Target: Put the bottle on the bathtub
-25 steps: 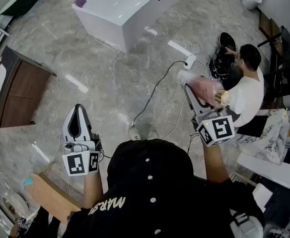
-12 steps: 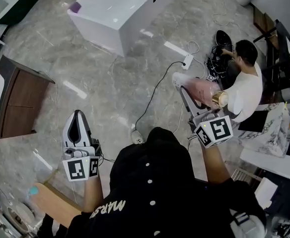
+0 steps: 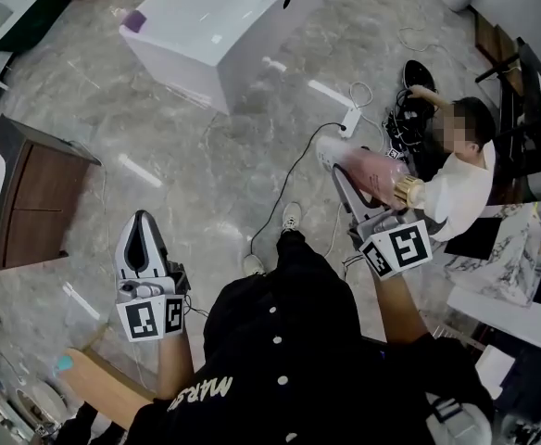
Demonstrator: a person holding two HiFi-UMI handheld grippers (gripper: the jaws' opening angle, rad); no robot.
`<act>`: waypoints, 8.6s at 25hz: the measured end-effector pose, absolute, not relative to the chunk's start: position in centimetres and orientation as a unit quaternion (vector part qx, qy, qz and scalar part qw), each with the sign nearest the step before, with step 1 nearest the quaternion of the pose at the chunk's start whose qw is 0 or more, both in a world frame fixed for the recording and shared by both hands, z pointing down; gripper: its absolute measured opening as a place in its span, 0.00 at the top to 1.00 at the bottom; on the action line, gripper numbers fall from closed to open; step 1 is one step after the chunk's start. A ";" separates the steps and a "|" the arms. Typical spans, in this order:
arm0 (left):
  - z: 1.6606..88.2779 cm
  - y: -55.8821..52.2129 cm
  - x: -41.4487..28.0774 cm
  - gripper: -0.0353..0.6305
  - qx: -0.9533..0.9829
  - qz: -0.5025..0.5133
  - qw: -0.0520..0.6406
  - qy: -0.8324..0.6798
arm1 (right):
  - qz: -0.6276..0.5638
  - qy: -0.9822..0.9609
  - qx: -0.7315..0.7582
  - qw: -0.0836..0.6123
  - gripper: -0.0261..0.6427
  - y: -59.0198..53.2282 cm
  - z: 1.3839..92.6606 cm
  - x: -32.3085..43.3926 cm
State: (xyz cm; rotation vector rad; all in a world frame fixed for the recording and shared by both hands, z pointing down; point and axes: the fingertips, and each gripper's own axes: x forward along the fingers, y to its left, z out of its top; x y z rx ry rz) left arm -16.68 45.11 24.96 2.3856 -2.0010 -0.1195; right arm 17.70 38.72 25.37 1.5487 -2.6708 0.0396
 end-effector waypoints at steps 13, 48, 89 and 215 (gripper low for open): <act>23.8 35.2 -10.4 0.93 0.746 -0.040 -0.001 -0.665 | 0.006 -0.874 0.486 0.018 0.61 27.1 25.1 24.3; 25.2 8.5 -17.6 0.93 0.752 -0.048 0.003 -0.657 | -0.002 -0.868 0.495 0.049 0.61 0.7 25.7 17.2; 38.4 -12.5 -21.4 0.93 0.745 0.054 0.107 -0.656 | 0.002 -0.948 0.193 0.252 0.61 -24.0 54.2 -4.5; 25.9 -12.0 -27.4 0.93 0.707 -0.028 0.006 -0.707 | 0.007 -0.870 0.492 -0.011 0.96 -21.6 25.6 12.6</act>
